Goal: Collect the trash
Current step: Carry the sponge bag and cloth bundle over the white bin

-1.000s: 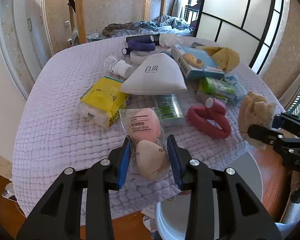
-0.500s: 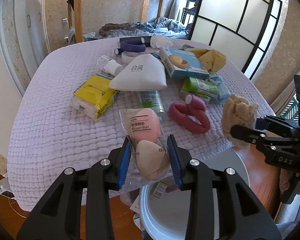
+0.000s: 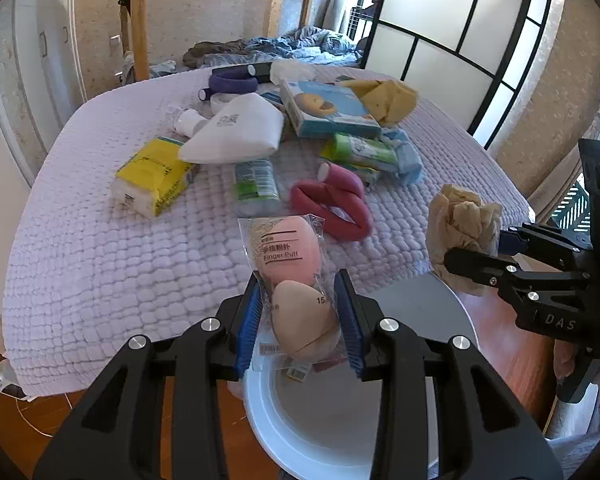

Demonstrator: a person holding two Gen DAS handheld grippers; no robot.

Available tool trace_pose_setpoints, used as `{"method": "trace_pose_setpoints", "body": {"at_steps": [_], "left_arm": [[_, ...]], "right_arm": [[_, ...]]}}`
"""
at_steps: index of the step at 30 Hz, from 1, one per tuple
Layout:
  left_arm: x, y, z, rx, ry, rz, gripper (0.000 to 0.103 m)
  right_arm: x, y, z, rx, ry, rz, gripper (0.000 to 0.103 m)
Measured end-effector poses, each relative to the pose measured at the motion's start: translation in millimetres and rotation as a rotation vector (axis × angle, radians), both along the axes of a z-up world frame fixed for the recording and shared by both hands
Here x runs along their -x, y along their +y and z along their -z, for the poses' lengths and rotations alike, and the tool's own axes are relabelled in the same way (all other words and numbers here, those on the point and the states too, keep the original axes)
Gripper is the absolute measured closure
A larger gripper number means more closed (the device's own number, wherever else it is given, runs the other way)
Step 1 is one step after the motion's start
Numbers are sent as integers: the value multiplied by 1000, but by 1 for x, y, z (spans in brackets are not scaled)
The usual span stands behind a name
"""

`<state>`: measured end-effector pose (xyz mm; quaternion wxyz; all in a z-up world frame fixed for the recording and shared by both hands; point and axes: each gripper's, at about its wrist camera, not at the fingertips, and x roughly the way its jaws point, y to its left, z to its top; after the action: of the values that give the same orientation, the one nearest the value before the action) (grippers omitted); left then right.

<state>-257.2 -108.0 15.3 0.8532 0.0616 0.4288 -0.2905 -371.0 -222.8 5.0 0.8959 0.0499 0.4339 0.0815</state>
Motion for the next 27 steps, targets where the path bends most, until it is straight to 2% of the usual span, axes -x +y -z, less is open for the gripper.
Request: {"method": "trace_pose_setpoints", "body": {"at_steps": [11, 27], "left_arm": [[18, -2, 1, 3, 11, 19, 64], [46, -9, 13, -11, 53, 52, 64]], "right_arm": [[19, -2, 0, 6, 8, -14, 64], [33, 11, 14, -4, 50, -46, 64]]}}
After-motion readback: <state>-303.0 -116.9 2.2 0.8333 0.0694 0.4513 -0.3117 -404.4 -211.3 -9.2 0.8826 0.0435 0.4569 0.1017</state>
